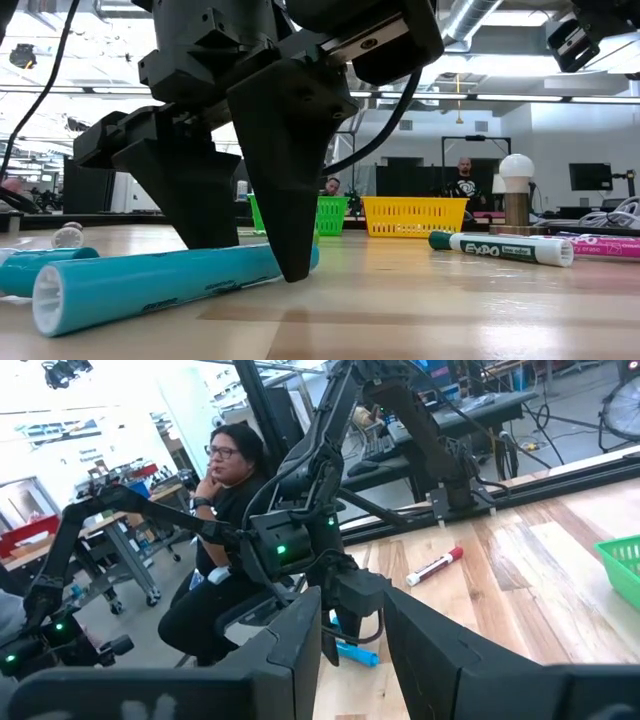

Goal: Pick & Place Markers
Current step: Put the blue highlighter into the blue bin

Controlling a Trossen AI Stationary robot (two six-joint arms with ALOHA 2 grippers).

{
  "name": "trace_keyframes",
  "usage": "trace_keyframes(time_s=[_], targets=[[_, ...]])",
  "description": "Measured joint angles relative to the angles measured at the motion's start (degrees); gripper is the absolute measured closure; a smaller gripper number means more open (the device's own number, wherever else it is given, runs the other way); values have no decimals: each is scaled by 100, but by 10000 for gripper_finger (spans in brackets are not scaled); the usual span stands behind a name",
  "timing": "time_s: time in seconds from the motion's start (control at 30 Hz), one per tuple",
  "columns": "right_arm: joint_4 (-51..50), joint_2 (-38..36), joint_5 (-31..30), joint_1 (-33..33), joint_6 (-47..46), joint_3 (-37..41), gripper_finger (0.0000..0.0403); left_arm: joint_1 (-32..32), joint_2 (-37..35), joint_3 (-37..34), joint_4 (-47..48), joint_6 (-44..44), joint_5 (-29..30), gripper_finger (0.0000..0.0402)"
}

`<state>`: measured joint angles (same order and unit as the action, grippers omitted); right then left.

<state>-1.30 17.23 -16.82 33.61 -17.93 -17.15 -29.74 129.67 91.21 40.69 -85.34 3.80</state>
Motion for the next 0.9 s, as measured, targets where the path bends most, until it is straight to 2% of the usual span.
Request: trace_keyframes(time_s=[0.33, 0.57, 0.77, 0.9], targets=[[0, 0, 2, 0, 0, 0, 301, -22, -45, -5, -27, 690, 119, 225], [0, -1, 2, 0, 35, 0, 301, -7, -52, -14, -48, 673, 168, 230], [1, -1, 3, 0, 37, 0, 301, -7, -52, -23, -16, 660, 163, 256], [0, -2, 2, 0, 37, 0, 301, 2, -55, -33, 27, 647, 125, 292]])
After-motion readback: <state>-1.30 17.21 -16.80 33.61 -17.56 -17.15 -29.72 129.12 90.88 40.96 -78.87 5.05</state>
